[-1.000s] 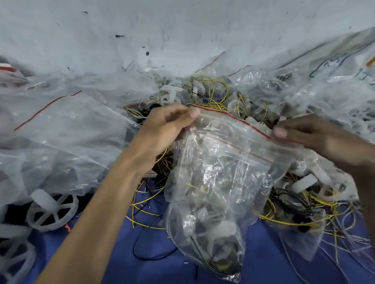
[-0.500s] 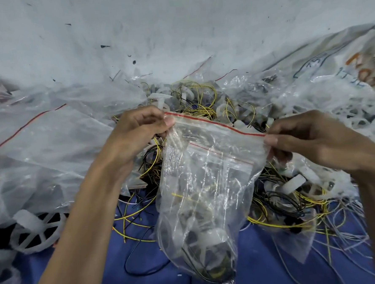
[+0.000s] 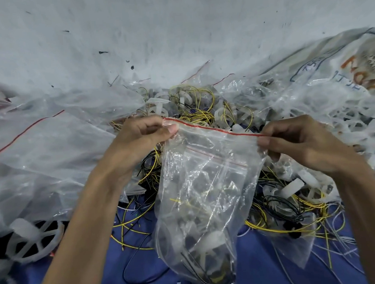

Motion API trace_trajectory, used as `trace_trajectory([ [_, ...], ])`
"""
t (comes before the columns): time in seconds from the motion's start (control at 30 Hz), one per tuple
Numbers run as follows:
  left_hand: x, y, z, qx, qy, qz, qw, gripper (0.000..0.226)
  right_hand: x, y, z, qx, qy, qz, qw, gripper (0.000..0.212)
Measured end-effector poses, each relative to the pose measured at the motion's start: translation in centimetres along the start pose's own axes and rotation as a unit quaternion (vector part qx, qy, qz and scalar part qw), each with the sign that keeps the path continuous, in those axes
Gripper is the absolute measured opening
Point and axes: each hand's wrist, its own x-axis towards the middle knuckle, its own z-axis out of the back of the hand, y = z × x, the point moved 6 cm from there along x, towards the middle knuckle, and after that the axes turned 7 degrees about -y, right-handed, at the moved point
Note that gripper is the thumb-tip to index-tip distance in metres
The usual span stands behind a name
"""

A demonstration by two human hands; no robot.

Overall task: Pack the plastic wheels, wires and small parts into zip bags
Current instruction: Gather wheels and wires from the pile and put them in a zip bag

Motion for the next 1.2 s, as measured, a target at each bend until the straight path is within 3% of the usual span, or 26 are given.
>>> trace_trajectory([
  [0.1,0.0,-0.1,0.2,-0.026,-0.005,-0.020,0.999,0.008,0.0,-0.2,-0.1,-0.001,-0.003,0.003,1.000,0.017],
  [0.23,0.1,-0.2,0.0,-0.084,0.017,-0.034,0.996,0.008,0.0,-0.4,0.2,0.012,-0.015,0.021,1.000,0.018],
  [0.4,-0.3,-0.3,-0.6,-0.080,0.069,-0.048,0.993,0.014,0.3,-1.2,-0.3,0.000,-0.014,0.007,1.000,0.021],
  [0.77,-0.4,-1.2,-0.6,-0.007,-0.012,-0.107,0.994,0.006,0.4,-0.5,-0.9,0.031,-0.021,0.049,0.998,0.023],
  [0.97,-0.5,-0.7,-1.2,0.003,-0.006,-0.096,0.995,0.033,0.7,-0.8,-1.7,0.018,-0.006,0.006,1.000,0.020],
  [1.07,-0.4,-0.5,-1.6,0.004,0.019,-0.090,0.996,0.021,0.8,-0.6,-1.8,0.006,-0.022,0.010,1.000,0.016],
  [1.2,-0.4,-0.8,-1.6,0.004,0.016,-0.088,0.996,0.026,0.7,-0.3,-1.5,0.008,-0.032,0.034,0.999,0.013],
])
